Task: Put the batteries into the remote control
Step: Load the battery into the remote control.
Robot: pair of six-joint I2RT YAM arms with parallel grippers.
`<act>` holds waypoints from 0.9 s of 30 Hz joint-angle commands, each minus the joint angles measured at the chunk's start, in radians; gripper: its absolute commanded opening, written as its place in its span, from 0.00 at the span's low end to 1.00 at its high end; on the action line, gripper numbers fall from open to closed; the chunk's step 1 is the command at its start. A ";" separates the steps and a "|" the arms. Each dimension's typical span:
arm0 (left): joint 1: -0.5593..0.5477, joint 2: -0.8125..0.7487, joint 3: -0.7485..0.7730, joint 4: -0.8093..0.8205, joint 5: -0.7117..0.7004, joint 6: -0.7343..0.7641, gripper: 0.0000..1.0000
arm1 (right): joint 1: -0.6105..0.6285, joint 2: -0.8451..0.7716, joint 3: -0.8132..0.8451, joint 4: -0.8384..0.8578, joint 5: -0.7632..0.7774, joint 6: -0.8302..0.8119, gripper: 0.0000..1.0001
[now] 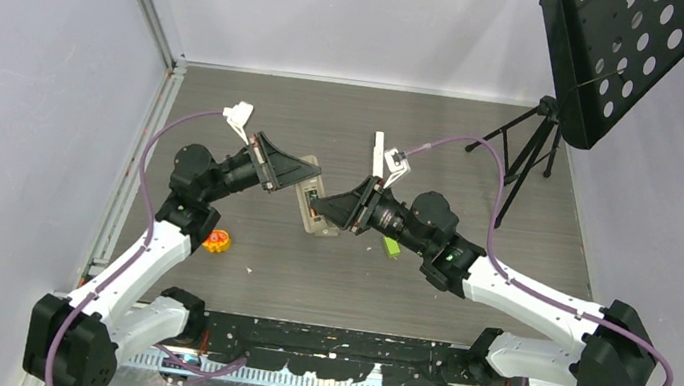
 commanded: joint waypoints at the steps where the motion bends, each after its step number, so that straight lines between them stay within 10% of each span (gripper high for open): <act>1: 0.005 0.000 0.047 0.024 0.035 0.015 0.00 | -0.002 -0.018 0.035 -0.018 -0.016 -0.065 0.37; 9: 0.005 -0.002 0.057 0.023 0.046 0.000 0.00 | -0.002 0.013 0.060 -0.107 0.000 -0.155 0.36; 19: 0.007 -0.094 0.021 -0.304 -0.089 0.308 0.00 | -0.002 -0.082 0.151 -0.293 0.067 -0.172 0.76; 27: 0.008 -0.201 -0.063 -0.422 -0.244 0.408 0.00 | -0.031 -0.056 0.278 -0.685 0.303 -0.176 0.65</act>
